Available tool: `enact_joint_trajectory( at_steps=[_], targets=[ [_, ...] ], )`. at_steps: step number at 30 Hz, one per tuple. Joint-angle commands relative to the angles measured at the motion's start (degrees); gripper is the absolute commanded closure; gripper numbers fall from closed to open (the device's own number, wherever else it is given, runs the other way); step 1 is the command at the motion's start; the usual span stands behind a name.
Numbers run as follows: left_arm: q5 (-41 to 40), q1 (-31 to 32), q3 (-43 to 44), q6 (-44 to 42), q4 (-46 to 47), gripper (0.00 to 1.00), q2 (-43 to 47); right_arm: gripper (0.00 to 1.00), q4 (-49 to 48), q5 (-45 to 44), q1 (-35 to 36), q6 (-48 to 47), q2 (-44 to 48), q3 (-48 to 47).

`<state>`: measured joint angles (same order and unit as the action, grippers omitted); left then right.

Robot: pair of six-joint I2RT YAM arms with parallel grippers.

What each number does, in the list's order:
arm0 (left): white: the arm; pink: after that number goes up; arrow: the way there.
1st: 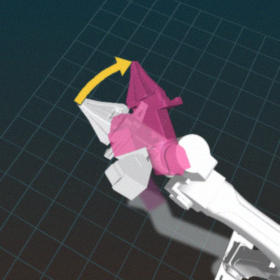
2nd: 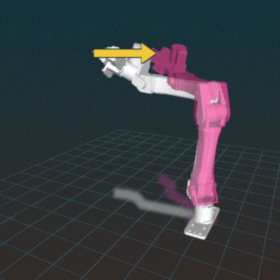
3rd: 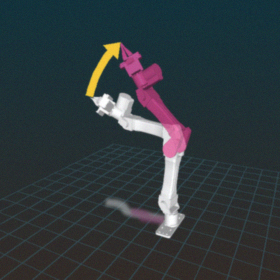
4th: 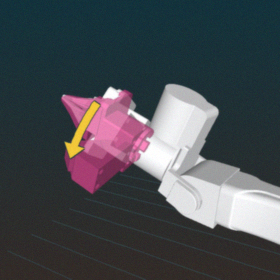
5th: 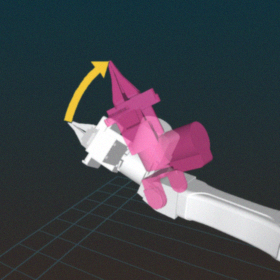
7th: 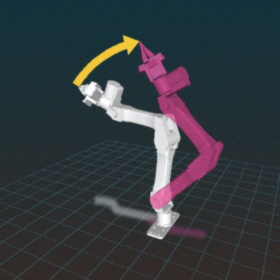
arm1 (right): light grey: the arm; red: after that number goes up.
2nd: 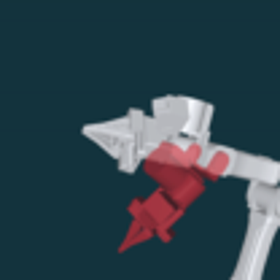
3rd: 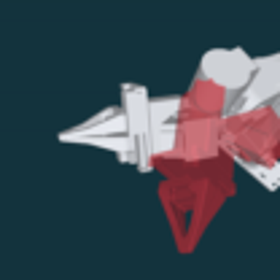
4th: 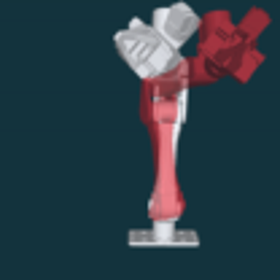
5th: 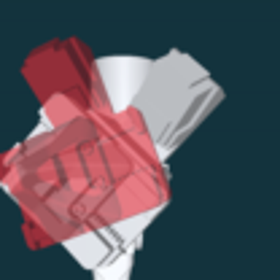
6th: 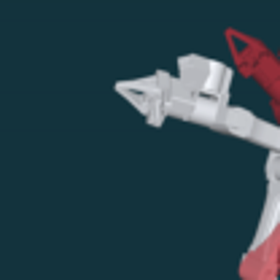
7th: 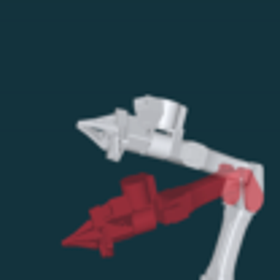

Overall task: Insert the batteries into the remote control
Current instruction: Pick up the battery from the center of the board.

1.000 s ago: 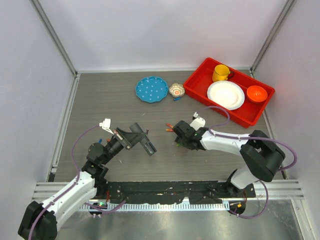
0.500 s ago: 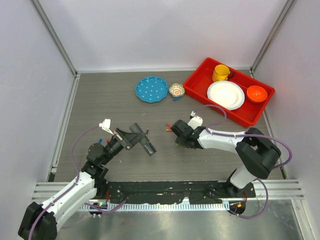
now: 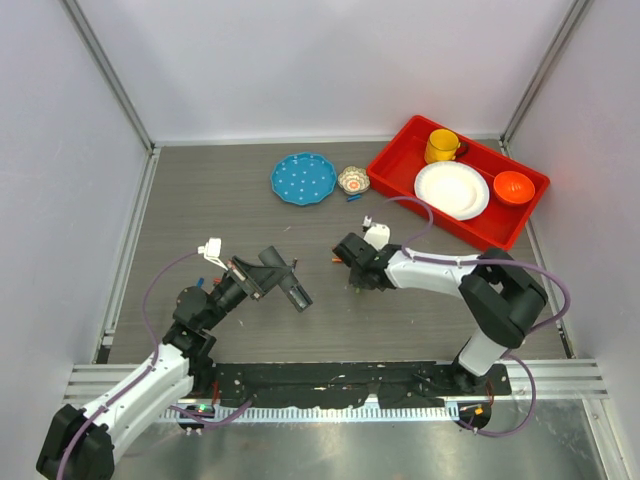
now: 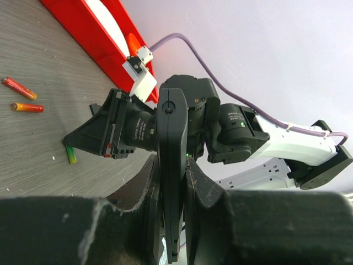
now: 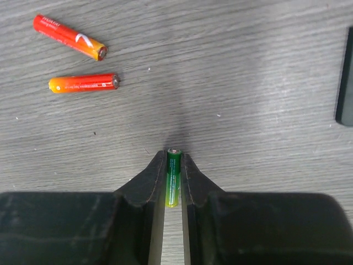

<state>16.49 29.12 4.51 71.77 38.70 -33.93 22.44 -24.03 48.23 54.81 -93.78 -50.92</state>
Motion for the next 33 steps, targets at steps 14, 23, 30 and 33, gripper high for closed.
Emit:
enact_joint_trajectory(
  at_steps=[14, 23, 30, 33],
  targets=[
    [-0.32, -0.38, -0.47, -1.02, 1.21, 1.0, -0.17, 0.77, 8.32, 5.57, -2.79, -20.53, -0.88, -4.89],
    [-0.32, -0.38, -0.65, -1.02, 1.82, 1.0, -1.05, 0.62, 10.87, 8.21, -3.14, -22.9, -3.17, -8.32],
    [-0.05, -0.3, -0.38, -1.28, 2.08, 1.0, -1.75, 0.6, 12.45, 11.28, -4.37, -24.39, -3.87, -9.38],
    [0.03, -0.3, -0.38, -1.37, 2.52, 1.0, -2.19, 0.61, 13.16, 12.86, -5.42, -25.27, -3.87, -9.55]
  ],
)
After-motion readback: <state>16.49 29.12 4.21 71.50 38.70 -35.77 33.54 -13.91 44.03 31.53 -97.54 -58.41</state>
